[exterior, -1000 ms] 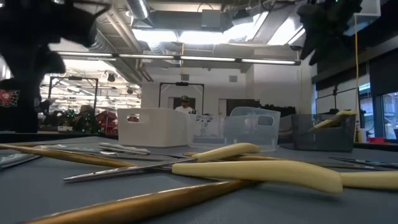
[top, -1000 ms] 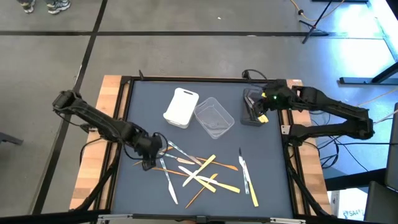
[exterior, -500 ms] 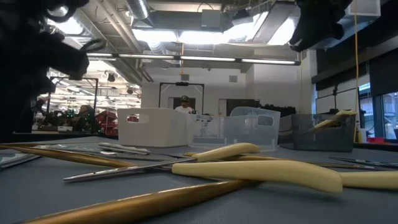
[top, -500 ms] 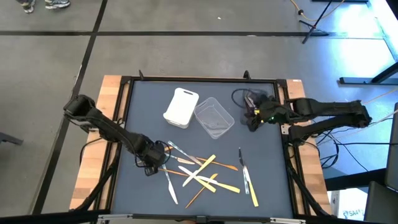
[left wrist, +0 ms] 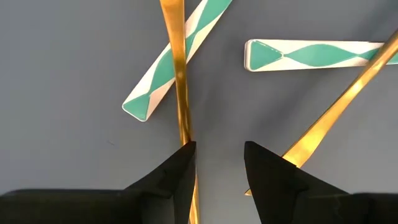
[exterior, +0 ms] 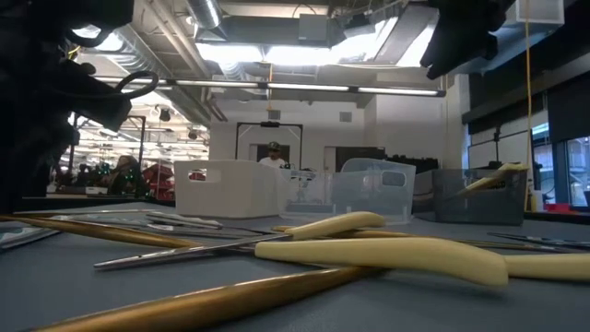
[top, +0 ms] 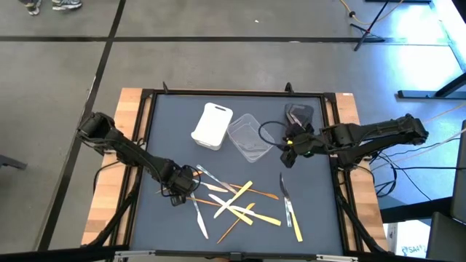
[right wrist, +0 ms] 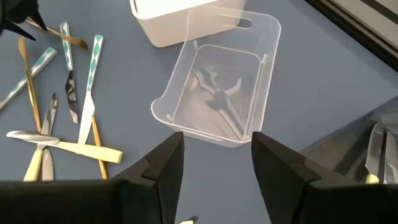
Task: Sort silverware by color (type)
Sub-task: Put the gold knife into the white bin
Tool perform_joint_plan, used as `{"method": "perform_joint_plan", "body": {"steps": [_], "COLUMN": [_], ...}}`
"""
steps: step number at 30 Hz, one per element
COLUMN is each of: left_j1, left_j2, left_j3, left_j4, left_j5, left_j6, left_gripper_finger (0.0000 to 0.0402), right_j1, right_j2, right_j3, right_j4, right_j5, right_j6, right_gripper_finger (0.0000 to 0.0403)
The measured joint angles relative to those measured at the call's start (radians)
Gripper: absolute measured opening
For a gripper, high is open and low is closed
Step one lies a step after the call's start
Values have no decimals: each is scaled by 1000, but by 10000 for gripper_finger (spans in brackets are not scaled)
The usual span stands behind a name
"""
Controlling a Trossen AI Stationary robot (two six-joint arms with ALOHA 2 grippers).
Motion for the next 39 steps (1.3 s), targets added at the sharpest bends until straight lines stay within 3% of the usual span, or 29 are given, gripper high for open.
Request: {"method": "perform_joint_plan", "body": {"steps": [16, 27, 39], "left_j1": [23, 23, 22], "left_j2": [0, 2, 0], "left_j3": [31, 34, -53], "left_j4": [-112, -116, 8], "left_j5": [60, -43, -17], "left_j6": [5, 6, -19], "left_gripper_finger": [132, 132, 130], "right_j1": [-3, -3, -3], "right_j2": [11, 11, 11], "right_j3": [0, 0, 0], "right_j4": [2, 2, 2], "right_j5": [1, 0, 0], "right_j6": [0, -1, -1], "right_gripper_finger": [175, 175, 175]}}
